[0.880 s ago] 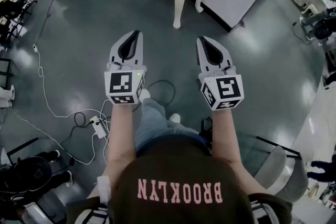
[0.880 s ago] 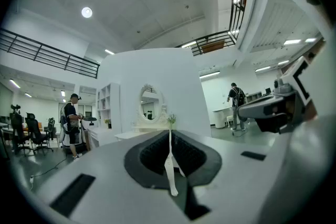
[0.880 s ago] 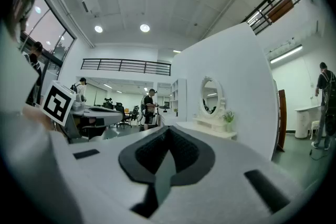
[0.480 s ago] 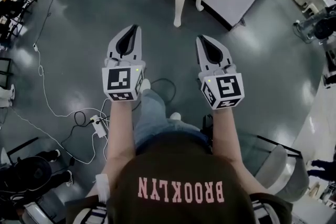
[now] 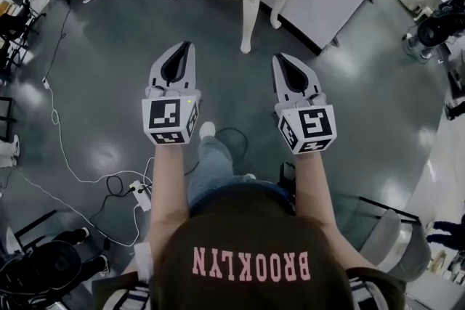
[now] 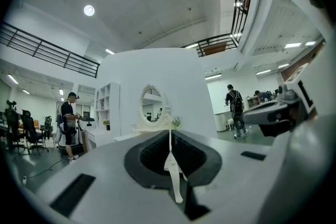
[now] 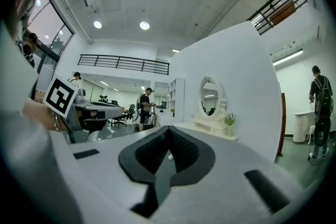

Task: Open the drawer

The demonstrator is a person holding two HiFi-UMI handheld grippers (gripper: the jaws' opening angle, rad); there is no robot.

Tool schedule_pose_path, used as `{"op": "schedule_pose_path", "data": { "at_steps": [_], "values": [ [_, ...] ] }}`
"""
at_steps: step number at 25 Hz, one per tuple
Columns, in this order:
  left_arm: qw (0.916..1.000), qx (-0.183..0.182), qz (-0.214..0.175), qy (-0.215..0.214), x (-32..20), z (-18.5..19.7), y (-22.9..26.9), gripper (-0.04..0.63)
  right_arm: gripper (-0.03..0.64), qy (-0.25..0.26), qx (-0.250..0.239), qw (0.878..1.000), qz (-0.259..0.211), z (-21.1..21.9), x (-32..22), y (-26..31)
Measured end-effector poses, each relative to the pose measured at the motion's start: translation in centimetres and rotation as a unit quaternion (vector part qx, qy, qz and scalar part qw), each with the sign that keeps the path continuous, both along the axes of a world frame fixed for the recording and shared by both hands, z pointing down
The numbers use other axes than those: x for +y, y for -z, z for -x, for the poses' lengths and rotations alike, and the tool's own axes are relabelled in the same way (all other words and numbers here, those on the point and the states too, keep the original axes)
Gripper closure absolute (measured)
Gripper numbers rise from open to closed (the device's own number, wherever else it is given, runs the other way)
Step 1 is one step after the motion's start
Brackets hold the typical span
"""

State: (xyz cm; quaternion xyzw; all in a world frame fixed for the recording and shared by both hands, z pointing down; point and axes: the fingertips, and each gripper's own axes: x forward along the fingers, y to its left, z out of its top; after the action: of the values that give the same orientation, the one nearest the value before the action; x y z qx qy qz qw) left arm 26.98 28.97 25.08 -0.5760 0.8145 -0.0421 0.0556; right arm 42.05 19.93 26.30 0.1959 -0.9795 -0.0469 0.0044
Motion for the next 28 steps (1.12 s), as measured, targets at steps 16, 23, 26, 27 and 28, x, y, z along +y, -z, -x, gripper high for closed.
{"op": "schedule_pose_path", "data": {
  "at_steps": [16,23,26,27,28],
  "values": [
    [0.9977,0.055,0.015,-0.037,-10.2,21.5,-2.5,0.583,0.620,-0.036,0.030,0.998,0.047,20.6,-9.2,-2.0],
    [0.9966,0.053,0.015,-0.061,-13.1,28.0,-1.7,0.584,0.620,-0.052,0.032,0.997,0.050,26.8,-11.6,-1.5],
    [0.9962,0.058,0.011,-0.063,-14.0,29.5,-1.8,0.583,0.620,-0.056,0.035,0.997,0.045,28.1,-12.4,-1.4],
    [0.9961,0.058,0.013,-0.065,-14.3,29.8,-2.1,0.584,0.620,-0.056,0.037,0.997,0.043,28.5,-12.7,-1.4],
    [0.9960,0.058,0.014,-0.066,-14.7,30.0,-2.3,0.584,0.620,-0.057,0.039,0.997,0.042,28.7,-13.0,-1.5]
  ]
}}
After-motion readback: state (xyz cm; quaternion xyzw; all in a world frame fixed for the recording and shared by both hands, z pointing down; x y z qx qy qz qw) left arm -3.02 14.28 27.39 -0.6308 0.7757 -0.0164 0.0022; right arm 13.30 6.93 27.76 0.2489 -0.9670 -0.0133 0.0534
